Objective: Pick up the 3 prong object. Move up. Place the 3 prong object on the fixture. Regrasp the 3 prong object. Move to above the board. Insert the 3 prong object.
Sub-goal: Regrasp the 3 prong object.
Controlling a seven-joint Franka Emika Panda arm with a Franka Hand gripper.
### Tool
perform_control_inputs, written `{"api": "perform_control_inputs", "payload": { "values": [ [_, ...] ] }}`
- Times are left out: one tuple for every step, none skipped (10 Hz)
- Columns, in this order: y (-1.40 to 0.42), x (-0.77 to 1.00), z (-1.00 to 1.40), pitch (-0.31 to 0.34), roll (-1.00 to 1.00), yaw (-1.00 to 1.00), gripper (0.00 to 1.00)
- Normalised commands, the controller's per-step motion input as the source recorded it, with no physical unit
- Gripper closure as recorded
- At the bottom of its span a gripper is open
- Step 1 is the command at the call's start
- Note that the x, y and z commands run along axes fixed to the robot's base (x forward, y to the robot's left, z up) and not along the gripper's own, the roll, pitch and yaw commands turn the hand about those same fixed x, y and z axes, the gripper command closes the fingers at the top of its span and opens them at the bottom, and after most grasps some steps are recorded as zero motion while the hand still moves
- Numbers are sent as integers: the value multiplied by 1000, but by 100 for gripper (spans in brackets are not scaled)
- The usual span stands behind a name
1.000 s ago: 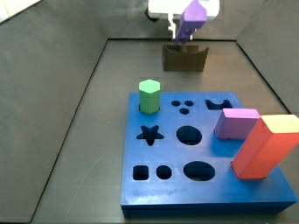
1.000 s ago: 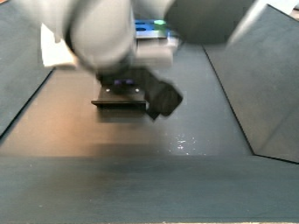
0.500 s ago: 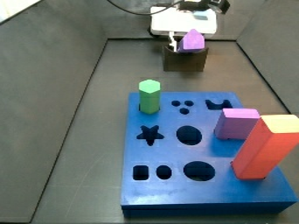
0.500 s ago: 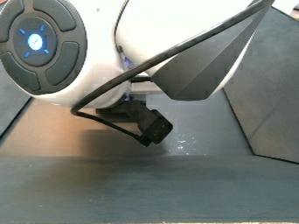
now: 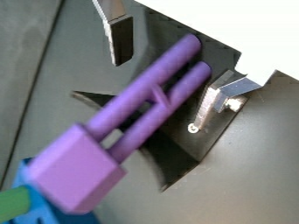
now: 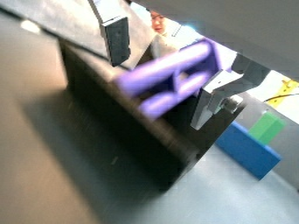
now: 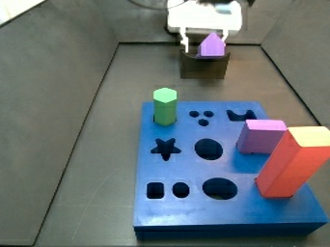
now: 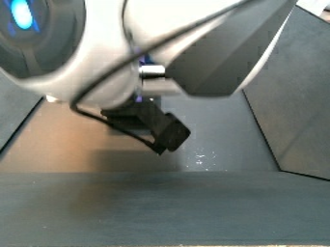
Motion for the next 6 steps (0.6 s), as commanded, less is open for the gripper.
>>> {"api": "perform_control_inputs", "payload": {
  "values": [
    [-4, -37, 1000, -11, 37, 46, 0],
    [0, -44, 1000, 9, 35, 45, 0],
    [3, -42, 934, 22, 32, 46, 0],
    [1, -30, 630, 51, 35, 37, 0],
    [2, -29, 502, 60, 36, 31, 0],
    [3, -29, 251, 74, 41, 13, 0]
  ]
}}
